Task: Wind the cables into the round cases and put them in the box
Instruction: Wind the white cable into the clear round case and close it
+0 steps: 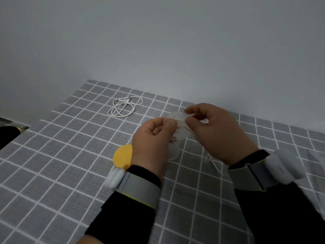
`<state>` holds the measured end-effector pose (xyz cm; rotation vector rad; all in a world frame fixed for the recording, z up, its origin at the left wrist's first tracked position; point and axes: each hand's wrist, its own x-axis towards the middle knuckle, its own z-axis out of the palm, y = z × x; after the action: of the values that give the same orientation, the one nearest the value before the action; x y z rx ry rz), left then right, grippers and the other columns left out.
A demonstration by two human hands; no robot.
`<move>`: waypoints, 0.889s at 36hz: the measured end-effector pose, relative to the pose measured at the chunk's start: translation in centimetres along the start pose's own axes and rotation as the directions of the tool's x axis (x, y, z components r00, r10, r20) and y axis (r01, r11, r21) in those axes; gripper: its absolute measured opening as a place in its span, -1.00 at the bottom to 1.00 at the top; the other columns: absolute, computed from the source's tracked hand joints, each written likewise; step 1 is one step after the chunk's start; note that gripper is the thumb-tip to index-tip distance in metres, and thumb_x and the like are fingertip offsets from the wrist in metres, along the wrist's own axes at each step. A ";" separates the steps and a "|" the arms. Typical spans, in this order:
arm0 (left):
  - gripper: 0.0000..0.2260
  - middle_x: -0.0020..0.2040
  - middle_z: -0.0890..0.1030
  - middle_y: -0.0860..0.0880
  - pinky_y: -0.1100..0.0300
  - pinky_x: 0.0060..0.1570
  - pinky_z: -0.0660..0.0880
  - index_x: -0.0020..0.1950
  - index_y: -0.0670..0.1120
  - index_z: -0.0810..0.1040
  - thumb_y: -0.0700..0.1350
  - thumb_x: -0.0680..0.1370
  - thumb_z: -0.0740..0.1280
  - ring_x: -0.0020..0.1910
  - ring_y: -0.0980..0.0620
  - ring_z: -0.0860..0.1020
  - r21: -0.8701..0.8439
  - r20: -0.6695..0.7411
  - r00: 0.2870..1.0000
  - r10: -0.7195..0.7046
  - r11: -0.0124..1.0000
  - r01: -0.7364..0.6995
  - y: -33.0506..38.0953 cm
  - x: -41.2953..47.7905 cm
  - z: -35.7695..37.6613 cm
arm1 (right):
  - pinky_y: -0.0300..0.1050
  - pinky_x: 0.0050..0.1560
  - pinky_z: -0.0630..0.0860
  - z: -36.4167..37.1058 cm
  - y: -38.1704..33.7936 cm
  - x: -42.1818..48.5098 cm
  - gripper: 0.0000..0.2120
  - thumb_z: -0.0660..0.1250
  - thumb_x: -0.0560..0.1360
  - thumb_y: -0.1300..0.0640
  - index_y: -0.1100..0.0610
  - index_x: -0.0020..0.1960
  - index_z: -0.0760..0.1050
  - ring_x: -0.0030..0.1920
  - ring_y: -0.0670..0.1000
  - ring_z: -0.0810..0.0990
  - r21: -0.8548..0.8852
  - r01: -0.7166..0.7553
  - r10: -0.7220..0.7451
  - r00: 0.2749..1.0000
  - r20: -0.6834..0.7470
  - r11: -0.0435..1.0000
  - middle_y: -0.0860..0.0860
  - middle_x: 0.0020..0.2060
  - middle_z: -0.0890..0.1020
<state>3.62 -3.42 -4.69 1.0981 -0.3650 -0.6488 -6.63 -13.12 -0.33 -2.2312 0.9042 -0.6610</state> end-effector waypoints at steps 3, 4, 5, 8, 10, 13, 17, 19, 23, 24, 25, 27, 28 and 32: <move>-0.86 -0.30 0.69 -0.04 0.22 -0.29 0.58 0.04 -0.30 0.62 -0.25 0.53 0.42 -0.34 0.07 0.61 0.028 -0.051 0.999 0.020 0.999 -0.018 0.0 0.1 0.0 | -0.21 -0.08 0.50 0.1 0.1 0.0 -0.88 0.37 0.55 0.01 0.00 0.03 0.66 -0.19 -0.19 0.62 0.035 -0.049 0.047 0.998 0.046 0.998 -0.13 -0.20 0.68; -0.86 -0.30 0.69 -0.03 0.21 -0.28 0.58 0.04 -0.28 0.62 -0.24 0.53 0.42 -0.33 0.07 0.62 0.029 -0.066 0.997 0.028 0.999 -0.026 0.1 0.2 -0.1 | -0.21 -0.10 0.51 0.2 0.1 0.0 -0.88 0.37 0.55 0.02 0.01 -0.03 0.67 -0.23 -0.21 0.62 0.046 -0.054 0.051 0.996 0.069 0.998 -0.13 -0.25 0.70; -0.86 -0.30 0.69 -0.03 0.21 -0.28 0.58 0.04 -0.27 0.62 -0.23 0.54 0.41 -0.32 0.07 0.62 0.025 -0.074 0.997 0.035 0.999 -0.033 0.1 0.2 -0.1 | -0.21 -0.12 0.52 0.3 0.2 0.0 -0.87 0.37 0.56 0.02 0.02 -0.08 0.67 -0.27 -0.22 0.62 0.064 -0.059 0.054 0.995 0.085 0.996 -0.13 -0.30 0.71; -0.90 -0.26 0.70 -0.02 0.20 -0.24 0.59 0.04 -0.22 0.61 -0.23 0.55 0.40 -0.29 0.07 0.63 0.014 -0.076 0.996 0.038 0.999 -0.037 0.2 0.1 -0.1 | -0.22 -0.23 0.48 0.7 0.4 0.0 -0.86 0.38 0.55 0.04 0.05 -0.13 0.67 -0.41 -0.22 0.56 0.198 -0.118 0.101 0.990 0.093 0.973 -0.12 -0.34 0.71; -0.93 -0.24 0.72 -0.02 0.18 -0.20 0.61 0.03 -0.18 0.60 -0.22 0.56 0.39 -0.26 0.07 0.66 -0.008 -0.056 0.998 0.021 1.000 -0.021 0.3 0.0 0.0 | -0.28 -0.36 0.41 0.7 0.5 0.1 -0.87 0.40 0.55 0.06 0.09 -0.11 0.67 -0.48 -0.20 0.49 0.297 -0.186 0.156 0.980 0.122 0.937 -0.13 -0.42 0.68; -0.93 -0.24 0.71 -0.01 0.15 -0.20 0.60 0.04 -0.15 0.59 -0.23 0.57 0.37 -0.26 0.08 0.66 -0.013 -0.031 0.999 0.011 1.000 -0.012 0.5 0.0 0.1 | -0.33 -0.46 0.32 0.7 0.5 0.2 -0.86 0.39 0.56 0.11 0.13 -0.11 0.67 -0.50 -0.18 0.42 0.375 -0.217 0.170 0.973 0.154 0.901 -0.13 -0.42 0.66; -0.76 -0.26 0.50 -0.21 0.05 -0.10 0.53 0.17 0.05 0.56 -0.23 0.57 0.38 -0.21 -0.05 0.52 0.029 0.007 0.998 0.055 0.998 -0.055 -0.1 0.1 0.3 | -0.45 -0.36 0.37 0.2 0.2 0.2 -0.88 0.39 0.55 0.18 0.19 -0.11 0.66 -0.47 -0.24 0.53 0.318 -0.118 0.101 0.992 0.070 0.941 0.00 -0.31 0.72; -0.72 -0.23 0.48 -0.17 0.03 -0.07 0.53 0.21 0.12 0.56 -0.19 0.57 0.40 -0.18 -0.06 0.49 0.085 0.059 0.995 0.085 0.992 -0.089 -0.2 0.1 0.2 | -0.47 -0.35 0.39 -0.4 0.2 0.3 -0.90 0.40 0.54 0.19 0.20 -0.11 0.66 -0.46 -0.25 0.56 0.283 -0.083 0.069 0.996 0.061 0.956 -0.01 -0.33 0.71; -0.77 -0.23 0.72 0.06 0.23 -0.22 0.61 0.19 -0.03 0.57 -0.29 0.59 0.33 -0.20 0.12 0.67 0.082 0.111 0.993 0.038 0.996 -0.047 0.0 -0.3 0.5 | -0.39 -0.16 0.51 -2.0 0.1 0.6 -0.92 0.42 0.53 0.12 0.08 -0.13 0.67 -0.26 -0.19 0.66 0.099 -0.003 -0.007 0.995 0.103 0.995 -0.11 -0.31 0.72; -0.78 -0.23 0.72 0.06 0.26 -0.28 0.58 0.18 -0.07 0.57 -0.30 0.59 0.33 -0.24 0.12 0.67 0.079 0.126 0.992 0.023 0.996 -0.033 0.1 -0.4 0.7 | -0.37 -0.15 0.51 -2.5 -0.1 0.7 -0.92 0.42 0.53 0.10 0.04 -0.13 0.66 -0.25 -0.20 0.66 0.036 0.020 -0.024 0.992 0.125 0.999 -0.14 -0.31 0.71; -0.80 -0.24 0.71 0.05 0.29 -0.33 0.55 0.17 -0.10 0.57 -0.30 0.58 0.34 -0.27 0.13 0.66 0.075 0.137 0.991 0.014 0.997 -0.025 0.2 -0.4 0.6 | -0.36 -0.16 0.50 -2.9 -0.4 0.8 -0.91 0.41 0.53 0.08 0.02 -0.14 0.66 -0.25 -0.21 0.64 -0.029 0.046 -0.041 0.987 0.155 0.999 -0.15 -0.31 0.71; -0.80 -0.21 0.70 0.04 0.34 -0.37 0.50 0.16 -0.12 0.57 -0.29 0.56 0.36 -0.31 0.19 0.63 0.098 0.162 0.987 0.020 0.995 -0.037 0.1 -0.5 0.7 | -0.32 -0.17 0.47 -3.6 -0.9 0.9 -0.91 0.41 0.52 0.04 -0.02 -0.14 0.65 -0.24 -0.21 0.62 -0.137 0.087 -0.057 0.977 0.206 0.987 -0.16 -0.31 0.69; -0.79 -0.19 0.69 0.02 0.35 -0.36 0.49 0.18 -0.13 0.57 -0.28 0.55 0.37 -0.33 0.22 0.60 0.135 0.176 0.984 0.037 0.989 -0.061 0.1 -0.4 0.5 | -0.28 -0.14 0.48 -3.8 -1.2 1.0 -0.91 0.41 0.52 0.04 -0.03 -0.14 0.65 -0.23 -0.20 0.62 -0.174 0.104 -0.063 0.972 0.227 0.979 -0.16 -0.31 0.69; -0.83 -0.20 0.66 0.03 0.33 -0.38 0.48 0.13 -0.10 0.59 -0.22 0.54 0.41 -0.40 0.24 0.55 0.232 0.209 0.977 0.031 0.969 -0.081 -0.3 -0.3 0.3 | -0.16 -0.03 0.53 -3.9 -1.4 1.0 -0.93 0.41 0.51 0.00 -0.05 -0.09 0.67 -0.16 -0.17 0.62 -0.267 0.112 -0.043 0.967 0.250 0.957 -0.16 -0.25 0.68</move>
<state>3.11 -3.58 -4.84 1.2485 -0.6634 -0.6815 -7.92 -14.44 3.50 -2.5425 0.8298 -0.2963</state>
